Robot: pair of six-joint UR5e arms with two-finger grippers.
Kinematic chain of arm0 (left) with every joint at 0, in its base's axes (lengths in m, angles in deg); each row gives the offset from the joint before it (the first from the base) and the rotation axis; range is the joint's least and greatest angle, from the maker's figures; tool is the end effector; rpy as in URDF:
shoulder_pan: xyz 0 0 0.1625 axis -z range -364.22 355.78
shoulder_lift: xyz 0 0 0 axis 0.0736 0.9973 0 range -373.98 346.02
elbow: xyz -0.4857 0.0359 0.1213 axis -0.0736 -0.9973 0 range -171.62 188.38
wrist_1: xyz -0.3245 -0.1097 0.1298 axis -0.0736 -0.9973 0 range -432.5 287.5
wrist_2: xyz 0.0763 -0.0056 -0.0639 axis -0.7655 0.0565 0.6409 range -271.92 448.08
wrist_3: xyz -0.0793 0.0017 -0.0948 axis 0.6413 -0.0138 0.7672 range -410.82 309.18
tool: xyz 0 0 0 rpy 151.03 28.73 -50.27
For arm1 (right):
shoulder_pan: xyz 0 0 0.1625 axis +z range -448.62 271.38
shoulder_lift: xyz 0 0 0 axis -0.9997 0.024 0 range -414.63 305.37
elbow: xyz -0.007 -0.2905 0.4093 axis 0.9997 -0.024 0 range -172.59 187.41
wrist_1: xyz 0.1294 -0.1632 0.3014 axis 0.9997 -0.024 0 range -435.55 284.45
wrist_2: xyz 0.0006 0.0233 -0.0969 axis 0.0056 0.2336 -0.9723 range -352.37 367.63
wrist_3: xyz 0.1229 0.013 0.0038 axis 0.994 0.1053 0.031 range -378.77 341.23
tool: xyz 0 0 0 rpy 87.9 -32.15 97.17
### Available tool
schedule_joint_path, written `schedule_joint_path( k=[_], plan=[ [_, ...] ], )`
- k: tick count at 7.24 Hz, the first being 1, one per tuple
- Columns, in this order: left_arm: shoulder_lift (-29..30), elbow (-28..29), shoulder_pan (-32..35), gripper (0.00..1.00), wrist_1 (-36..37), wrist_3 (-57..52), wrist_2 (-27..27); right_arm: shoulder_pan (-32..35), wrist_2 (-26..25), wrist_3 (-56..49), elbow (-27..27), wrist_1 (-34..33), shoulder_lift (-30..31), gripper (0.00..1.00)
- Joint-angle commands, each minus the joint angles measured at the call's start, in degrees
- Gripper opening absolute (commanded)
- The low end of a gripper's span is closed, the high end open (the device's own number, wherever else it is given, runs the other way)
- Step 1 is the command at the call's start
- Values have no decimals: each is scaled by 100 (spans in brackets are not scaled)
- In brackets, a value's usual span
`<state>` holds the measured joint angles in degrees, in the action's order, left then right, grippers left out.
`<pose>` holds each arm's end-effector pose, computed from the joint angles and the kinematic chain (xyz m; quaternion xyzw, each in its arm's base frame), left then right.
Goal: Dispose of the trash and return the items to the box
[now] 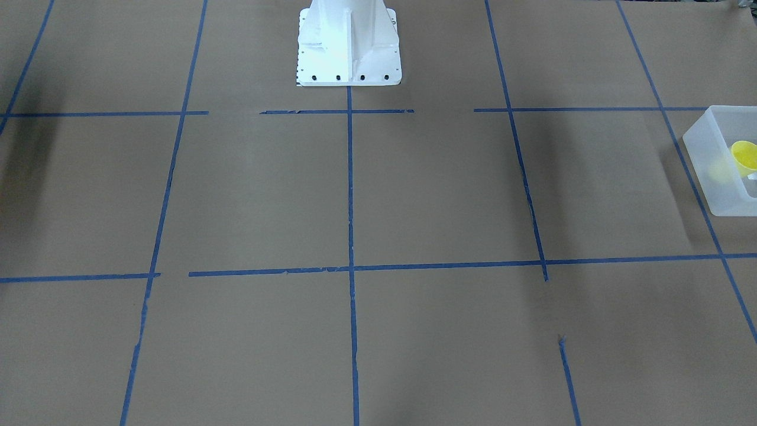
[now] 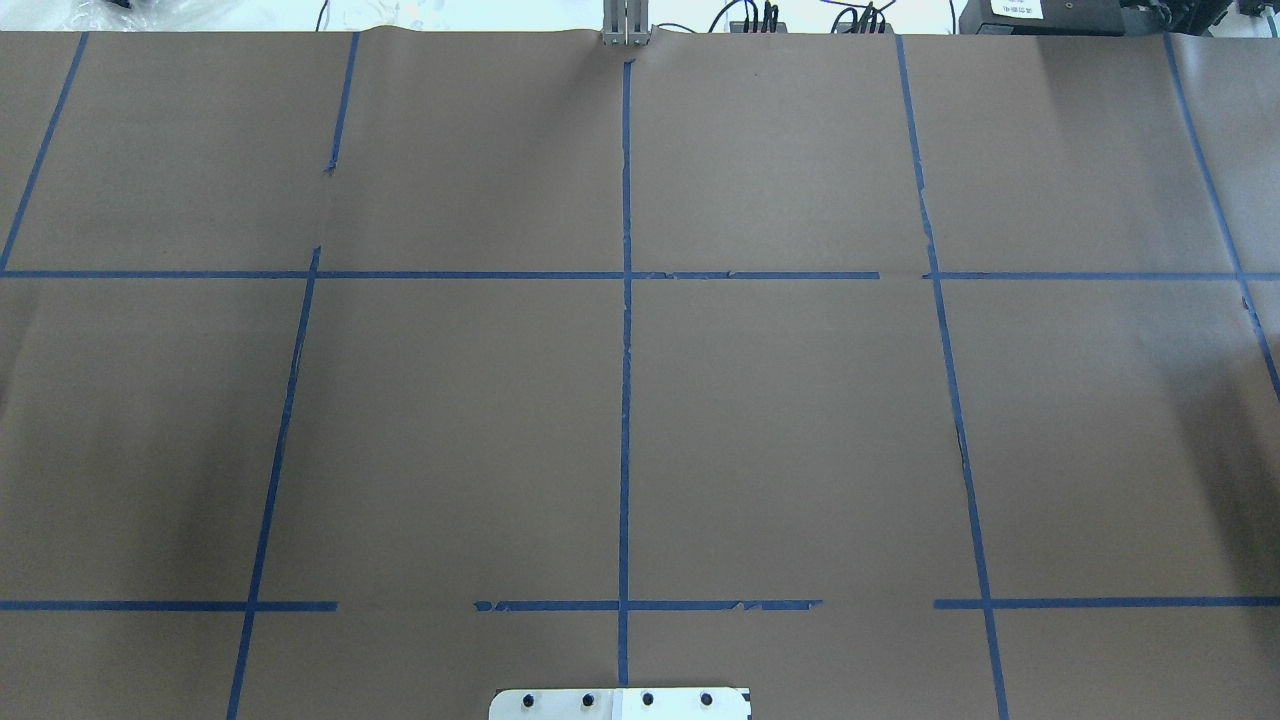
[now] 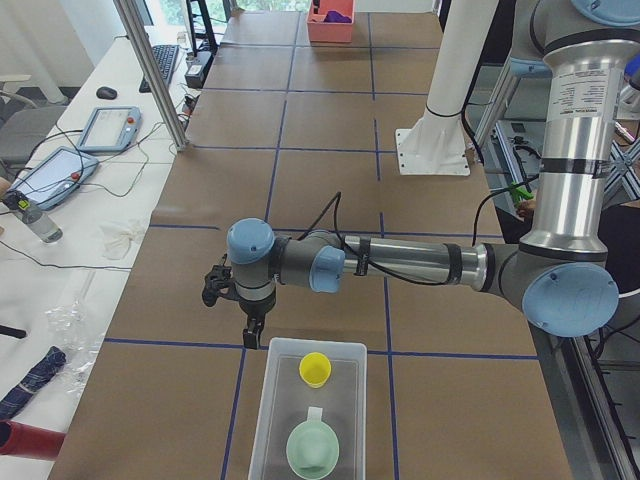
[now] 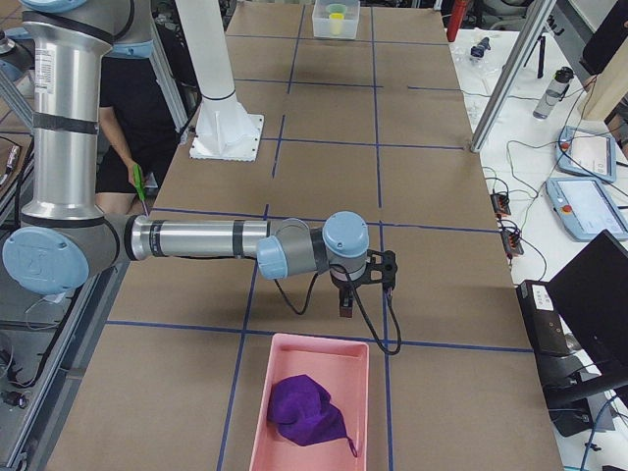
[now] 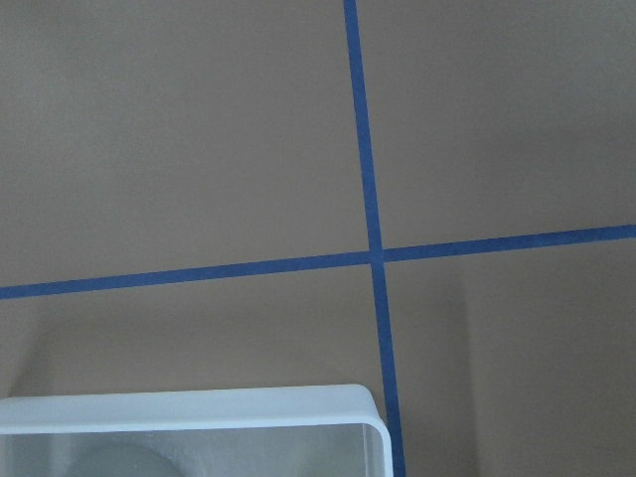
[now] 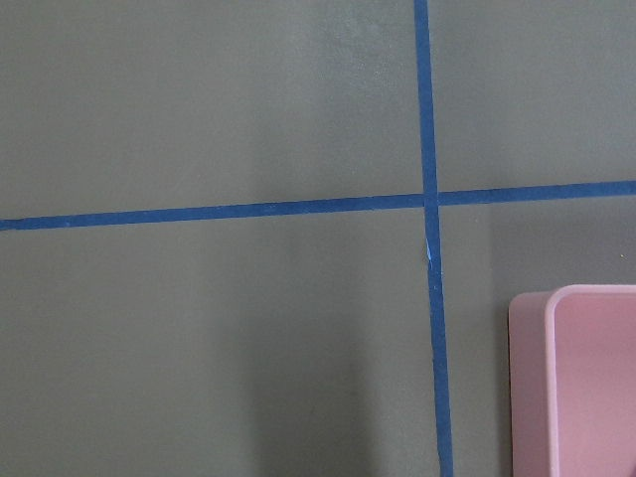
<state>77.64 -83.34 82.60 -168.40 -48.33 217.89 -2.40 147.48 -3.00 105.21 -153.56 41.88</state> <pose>-0.0280 -0.4707 0.7220 0.0589 0.3426 0.0330 0.9370 0.0124 -0.4013 0.7081 0.0323 -0.4303 0.0456 0.9010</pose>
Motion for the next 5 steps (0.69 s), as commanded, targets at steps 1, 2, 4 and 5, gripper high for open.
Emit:
schedule_joint_path(
  k=[1, 2, 4, 5],
  plan=[
    [13, -4, -7, 100, 0, 6, 0, 9, 25, -4, -16, -21, 9, 100],
    [65, 5, -7, 100, 35, 6, 0, 43, 34, 4, -7, -30, 9, 100],
    [66, 14, -7, 100, 27, 15, 0, 61, 43, 5, -25, -47, -17, 100],
    [75, 14, -7, 100, 35, 15, 0, 61, 43, 5, -25, -47, -17, 100]
  ],
)
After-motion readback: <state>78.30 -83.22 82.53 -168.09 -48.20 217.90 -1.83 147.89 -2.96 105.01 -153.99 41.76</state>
